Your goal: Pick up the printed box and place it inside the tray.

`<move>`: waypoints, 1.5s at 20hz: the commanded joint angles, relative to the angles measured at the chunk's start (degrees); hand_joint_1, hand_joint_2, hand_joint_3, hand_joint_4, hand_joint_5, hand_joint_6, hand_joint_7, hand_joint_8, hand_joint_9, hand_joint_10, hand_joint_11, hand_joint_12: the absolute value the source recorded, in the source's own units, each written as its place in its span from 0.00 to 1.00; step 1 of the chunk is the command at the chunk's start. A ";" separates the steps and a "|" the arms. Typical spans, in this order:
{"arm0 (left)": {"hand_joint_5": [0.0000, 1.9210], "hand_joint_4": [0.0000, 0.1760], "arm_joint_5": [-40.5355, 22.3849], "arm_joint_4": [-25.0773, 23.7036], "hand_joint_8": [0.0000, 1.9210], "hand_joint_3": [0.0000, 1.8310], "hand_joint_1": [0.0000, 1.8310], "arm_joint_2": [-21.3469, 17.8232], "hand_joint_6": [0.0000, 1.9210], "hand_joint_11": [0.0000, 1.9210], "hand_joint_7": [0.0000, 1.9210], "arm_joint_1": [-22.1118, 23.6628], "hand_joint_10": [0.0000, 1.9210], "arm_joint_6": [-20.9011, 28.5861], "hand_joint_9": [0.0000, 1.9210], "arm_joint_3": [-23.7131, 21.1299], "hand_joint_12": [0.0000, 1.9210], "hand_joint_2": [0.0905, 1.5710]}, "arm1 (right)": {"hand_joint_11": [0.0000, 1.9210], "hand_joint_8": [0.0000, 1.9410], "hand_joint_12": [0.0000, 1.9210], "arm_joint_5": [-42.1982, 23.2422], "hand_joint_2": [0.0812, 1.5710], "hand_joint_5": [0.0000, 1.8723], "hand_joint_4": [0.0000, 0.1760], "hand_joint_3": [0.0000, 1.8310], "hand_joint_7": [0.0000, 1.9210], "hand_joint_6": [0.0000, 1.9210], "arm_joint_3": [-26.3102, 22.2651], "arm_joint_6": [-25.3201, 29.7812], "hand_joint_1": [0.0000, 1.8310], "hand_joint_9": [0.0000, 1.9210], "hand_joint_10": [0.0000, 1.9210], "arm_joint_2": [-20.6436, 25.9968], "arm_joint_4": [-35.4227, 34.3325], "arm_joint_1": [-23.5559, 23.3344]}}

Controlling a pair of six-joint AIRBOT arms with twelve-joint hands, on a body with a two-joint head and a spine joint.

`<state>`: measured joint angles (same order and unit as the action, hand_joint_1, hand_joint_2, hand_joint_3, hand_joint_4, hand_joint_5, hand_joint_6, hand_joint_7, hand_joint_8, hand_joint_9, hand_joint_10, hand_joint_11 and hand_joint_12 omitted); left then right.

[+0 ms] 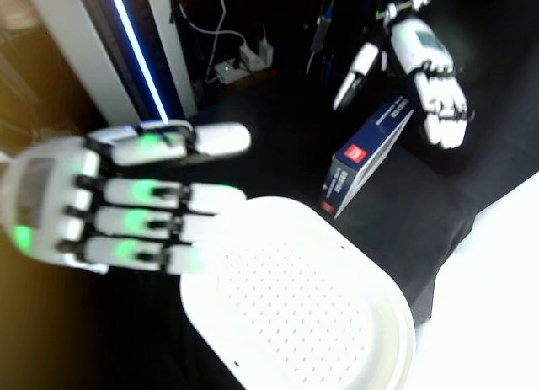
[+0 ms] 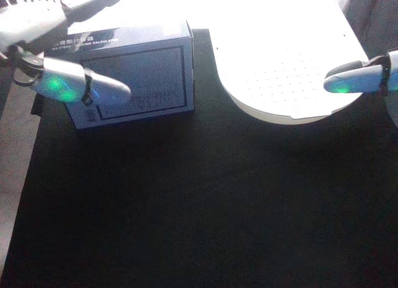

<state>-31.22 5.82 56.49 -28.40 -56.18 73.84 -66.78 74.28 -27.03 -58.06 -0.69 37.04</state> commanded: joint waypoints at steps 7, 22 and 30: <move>0.00 0.02 0.00 0.12 0.00 0.00 0.34 2.85 0.00 0.00 0.08 2.57 0.00 -0.01 0.10 3.64 0.29 0.40 | 0.00 0.00 0.21 -6.34 0.41 0.00 0.72 0.00 0.00 0.00 0.58 0.25 0.47 0.00 0.00 -0.74 -1.10 -0.87; 0.52 0.00 -7.18 -0.51 0.43 0.00 0.65 2.43 0.46 0.65 0.64 1.55 0.33 4.46 0.76 3.26 0.63 0.68 | 0.00 0.00 0.12 -6.35 0.40 0.02 1.00 0.00 0.06 0.00 0.60 0.26 0.35 0.01 0.00 -1.12 -1.22 -0.87; 0.53 0.00 -20.63 1.04 0.47 0.00 0.70 -3.51 0.36 0.66 0.61 2.56 0.34 6.46 0.75 -1.43 0.62 0.66 | 0.00 0.00 0.10 -6.36 0.36 0.01 0.99 0.00 0.06 0.00 1.08 0.26 0.39 0.01 0.00 -1.60 -1.25 -1.55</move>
<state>-44.14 6.94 53.30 -26.65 -50.11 72.29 -66.39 75.18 -27.03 -59.92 -0.30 36.10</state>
